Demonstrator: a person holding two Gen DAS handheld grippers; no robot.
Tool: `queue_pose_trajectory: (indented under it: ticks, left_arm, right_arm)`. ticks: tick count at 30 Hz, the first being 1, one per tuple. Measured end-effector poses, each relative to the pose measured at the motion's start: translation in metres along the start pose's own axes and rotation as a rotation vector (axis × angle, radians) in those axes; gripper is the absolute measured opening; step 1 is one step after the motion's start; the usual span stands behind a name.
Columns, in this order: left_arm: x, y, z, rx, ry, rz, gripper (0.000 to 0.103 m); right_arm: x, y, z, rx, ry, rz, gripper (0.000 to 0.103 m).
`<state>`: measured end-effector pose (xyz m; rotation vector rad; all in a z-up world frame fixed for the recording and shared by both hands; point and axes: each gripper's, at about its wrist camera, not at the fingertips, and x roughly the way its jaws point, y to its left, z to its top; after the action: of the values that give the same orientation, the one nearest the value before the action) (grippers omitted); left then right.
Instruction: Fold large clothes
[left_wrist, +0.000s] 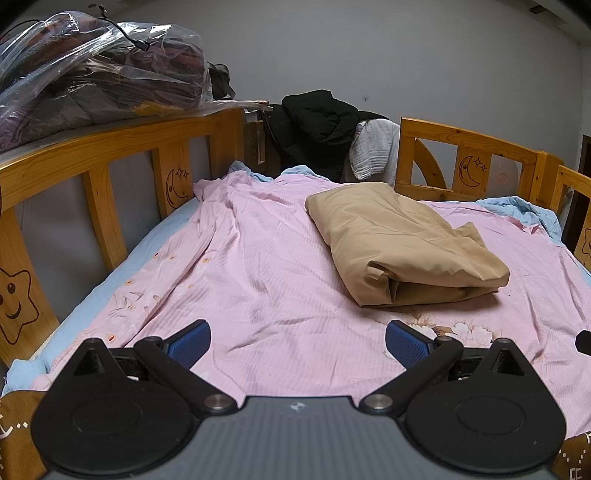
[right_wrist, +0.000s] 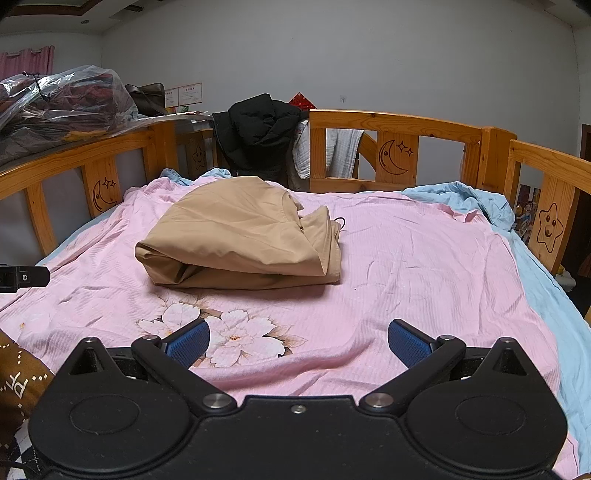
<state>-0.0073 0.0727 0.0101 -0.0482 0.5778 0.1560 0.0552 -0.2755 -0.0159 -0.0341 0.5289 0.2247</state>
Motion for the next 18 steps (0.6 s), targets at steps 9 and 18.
queue_pose_trajectory:
  ticks: [9, 18]
  left_arm:
    - [-0.0005, -0.0012, -0.0001, -0.001, 0.001, 0.000, 0.102]
    - [0.0001, -0.0013, -0.0004, -0.005, 0.002, -0.002, 0.102]
  right_arm:
    - [0.0001, -0.0002, 0.0001, 0.000, 0.000, 0.000, 0.102]
    - [0.0001, -0.0005, 0.0001, 0.000, 0.002, 0.000, 0.102]
